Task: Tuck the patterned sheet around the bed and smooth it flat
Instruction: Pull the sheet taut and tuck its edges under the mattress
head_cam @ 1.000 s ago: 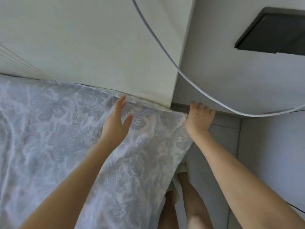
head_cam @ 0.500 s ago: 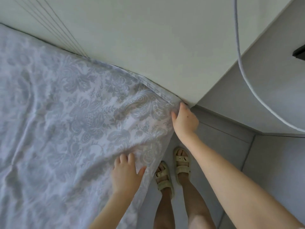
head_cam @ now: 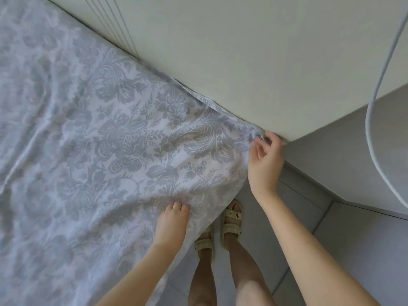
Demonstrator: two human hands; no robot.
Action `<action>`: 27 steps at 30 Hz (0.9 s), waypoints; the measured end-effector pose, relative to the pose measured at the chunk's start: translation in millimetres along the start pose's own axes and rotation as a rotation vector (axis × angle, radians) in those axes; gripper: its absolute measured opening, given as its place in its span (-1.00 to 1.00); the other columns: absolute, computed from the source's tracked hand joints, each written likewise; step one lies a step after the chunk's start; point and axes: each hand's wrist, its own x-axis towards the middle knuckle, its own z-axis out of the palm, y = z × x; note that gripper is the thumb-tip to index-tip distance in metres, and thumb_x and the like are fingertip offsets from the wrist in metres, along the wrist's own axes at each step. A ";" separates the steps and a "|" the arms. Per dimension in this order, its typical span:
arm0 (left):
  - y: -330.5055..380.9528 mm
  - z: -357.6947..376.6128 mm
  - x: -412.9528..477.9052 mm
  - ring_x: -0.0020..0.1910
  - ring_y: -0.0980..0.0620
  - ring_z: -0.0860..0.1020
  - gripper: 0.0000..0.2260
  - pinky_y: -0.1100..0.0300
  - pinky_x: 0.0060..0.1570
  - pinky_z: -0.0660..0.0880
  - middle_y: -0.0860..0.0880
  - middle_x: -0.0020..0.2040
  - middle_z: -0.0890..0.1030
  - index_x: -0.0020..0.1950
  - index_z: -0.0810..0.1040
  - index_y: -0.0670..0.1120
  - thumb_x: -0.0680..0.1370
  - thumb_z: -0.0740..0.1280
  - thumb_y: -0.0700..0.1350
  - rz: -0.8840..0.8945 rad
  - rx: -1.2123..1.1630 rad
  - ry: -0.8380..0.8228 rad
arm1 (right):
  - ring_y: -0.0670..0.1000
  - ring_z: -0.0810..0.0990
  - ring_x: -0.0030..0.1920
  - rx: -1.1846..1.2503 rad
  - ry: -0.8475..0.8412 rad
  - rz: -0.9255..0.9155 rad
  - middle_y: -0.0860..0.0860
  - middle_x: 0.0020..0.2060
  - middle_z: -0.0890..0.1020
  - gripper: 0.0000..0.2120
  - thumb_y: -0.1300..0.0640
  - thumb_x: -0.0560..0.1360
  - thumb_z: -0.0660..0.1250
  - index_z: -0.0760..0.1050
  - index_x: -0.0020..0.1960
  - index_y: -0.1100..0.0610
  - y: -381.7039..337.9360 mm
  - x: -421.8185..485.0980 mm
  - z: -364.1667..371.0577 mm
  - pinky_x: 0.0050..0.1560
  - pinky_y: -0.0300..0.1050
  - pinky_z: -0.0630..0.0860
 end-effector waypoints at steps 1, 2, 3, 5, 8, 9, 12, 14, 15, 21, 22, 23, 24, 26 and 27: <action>-0.2 -1.6 -0.2 -0.52 0.07 0.46 -0.59 0.30 -0.65 0.31 0.05 -0.44 0.47 -0.38 0.52 -0.04 -0.04 0.64 -0.29 0.011 -0.018 -0.009 | -0.07 0.56 0.13 -0.054 -0.067 -0.137 0.12 0.14 0.57 -0.67 0.30 0.56 0.23 0.34 0.32 0.27 -1.2 -6.3 3.2 0.11 -0.41 0.45; 0.0 -5.8 -1.6 -0.51 0.08 0.46 -0.59 0.31 -0.64 0.32 0.06 -0.43 0.47 -0.37 0.51 -0.03 -0.02 0.64 -0.28 0.024 -0.011 -0.031 | -0.05 0.54 0.19 -0.165 -0.141 -0.296 0.14 0.19 0.55 -0.64 0.31 0.56 0.23 0.32 0.34 0.26 1.9 -8.1 7.2 0.15 -0.33 0.43; -0.5 -6.3 -3.3 -0.46 0.08 0.48 -0.62 0.30 -0.60 0.35 0.05 -0.39 0.48 -0.32 0.51 -0.04 0.05 0.62 -0.28 0.044 -0.017 -0.052 | 0.00 0.50 0.23 -0.298 -0.221 -0.450 0.16 0.22 0.53 -0.64 0.31 0.56 0.22 0.33 0.35 0.25 6.8 -4.9 11.4 0.19 -0.24 0.39; 1.0 -8.8 -8.3 -0.29 0.05 0.53 -0.74 0.26 -0.42 0.45 0.02 -0.24 0.53 -0.16 0.53 -0.06 0.27 0.53 -0.28 0.064 -0.020 -0.128 | 0.12 0.40 0.36 -0.488 -0.347 -0.527 0.18 0.32 0.46 -0.65 0.29 0.59 0.15 0.33 0.37 0.24 9.6 12.1 19.6 0.34 -0.04 0.32; 6.0 -11.7 -15.4 -0.46 0.12 0.45 -0.58 0.34 -0.59 0.35 0.07 -0.40 0.47 -0.35 0.50 -0.02 -0.05 0.61 -0.24 0.122 -0.014 -0.136 | 0.10 0.41 0.35 -0.653 -0.422 -0.343 0.11 0.36 0.44 -0.62 0.18 0.63 0.05 0.28 0.44 0.18 12.9 31.5 25.9 0.31 0.01 0.38; 9.7 -15.7 -14.7 -0.47 0.12 0.44 -0.57 0.34 -0.59 0.30 0.08 -0.41 0.47 -0.36 0.49 -0.01 -0.08 0.59 -0.25 0.138 -0.014 -0.133 | 0.10 0.43 0.32 -0.711 -0.453 -0.286 0.10 0.34 0.46 -0.62 0.16 0.63 0.03 0.29 0.43 0.16 15.3 34.2 27.3 0.26 0.00 0.39; 17.9 -18.3 -13.1 -0.30 0.05 0.50 -0.67 0.28 -0.43 0.33 0.03 -0.26 0.52 -0.20 0.53 -0.06 0.13 0.51 -0.29 0.145 -0.058 -0.099 | 0.19 0.54 0.13 -0.825 -0.448 -0.159 0.15 0.14 0.59 -0.72 0.16 0.64 0.03 0.41 0.25 0.18 17.8 40.2 34.2 -0.08 -0.01 0.41; 20.0 -17.9 -8.9 -0.30 0.06 0.50 -0.67 0.29 -0.42 0.36 0.03 -0.26 0.52 -0.20 0.53 -0.06 0.13 0.52 -0.28 0.161 -0.013 -0.045 | 0.22 0.60 -0.03 -0.932 -0.374 -0.188 0.19 -0.04 0.65 -0.73 0.13 0.65 0.04 0.48 0.09 0.22 17.1 45.6 32.3 -0.23 -0.07 0.30; 19.4 -14.9 -7.0 -0.35 0.07 0.49 -0.65 0.29 -0.46 0.35 0.04 -0.31 0.51 -0.25 0.53 -0.05 0.06 0.53 -0.26 0.189 0.002 -0.066 | 0.22 0.62 -0.10 -0.973 -0.319 -0.225 0.21 -0.12 0.66 -0.70 0.10 0.65 0.06 0.52 0.03 0.24 17.0 47.3 27.4 -0.26 -0.09 0.26; 13.7 -1.1 -10.4 -0.58 0.11 0.39 -0.57 0.39 -0.63 0.24 0.07 -0.52 0.42 -0.49 0.48 -0.01 -0.25 0.49 -0.26 0.282 0.063 -0.042 | 0.17 0.47 -0.64 -0.933 -0.052 -0.275 0.22 -0.64 0.48 -0.68 0.22 0.39 0.47 0.46 -0.48 0.27 31.0 45.0 3.9 -0.44 -0.24 0.18; 13.7 1.5 -10.6 -0.58 0.10 0.38 -0.57 0.39 -0.64 0.25 0.07 -0.53 0.41 -0.49 0.48 -0.01 -0.25 0.50 -0.26 0.278 0.068 -0.029 | 0.16 0.47 -0.64 -0.892 -0.017 -0.282 0.20 -0.64 0.48 -0.73 0.26 0.36 0.47 0.47 -0.46 0.26 30.3 42.4 6.5 -0.45 -0.26 0.18; 13.4 3.8 -9.1 -0.59 0.09 0.38 -0.57 0.38 -0.64 0.25 0.06 -0.53 0.41 -0.49 0.47 -0.02 -0.26 0.51 -0.26 0.272 0.069 -0.023 | 0.16 0.49 -0.61 -0.830 0.002 -0.304 0.18 -0.60 0.51 -0.82 0.30 0.35 0.44 0.50 -0.38 0.27 28.4 38.0 9.5 -0.46 -0.25 0.20; 13.2 5.7 -8.5 -0.59 0.09 0.38 -0.57 0.38 -0.64 0.25 0.06 -0.53 0.41 -0.50 0.47 -0.02 -0.26 0.52 -0.26 0.260 0.052 -0.013 | 0.16 0.54 -0.55 -0.750 -0.002 -0.357 0.17 -0.52 0.56 -0.94 0.36 0.35 0.42 0.55 -0.26 0.27 28.0 31.5 13.1 -0.49 -0.22 0.27; 13.3 9.2 -7.3 -0.59 0.08 0.39 -0.55 0.38 -0.64 0.26 0.06 -0.54 0.41 -0.50 0.46 -0.02 -0.27 0.52 -0.26 0.261 0.029 0.019 | 0.16 0.66 -0.29 -0.625 -0.065 -0.524 0.16 -0.25 0.67 -0.75 0.47 0.33 0.33 0.59 -0.02 0.29 28.2 17.7 23.4 -0.38 -0.10 0.52; 14.1 9.8 -6.6 -0.59 0.08 0.39 -0.55 0.38 -0.63 0.26 0.05 -0.53 0.41 -0.50 0.45 -0.02 -0.26 0.52 -0.27 0.264 0.026 0.029 | 0.16 0.67 -0.11 -0.584 -0.135 -0.619 0.19 -0.08 0.67 -0.66 0.49 0.33 0.30 0.57 0.07 0.31 28.4 15.1 29.1 -0.17 -0.02 0.59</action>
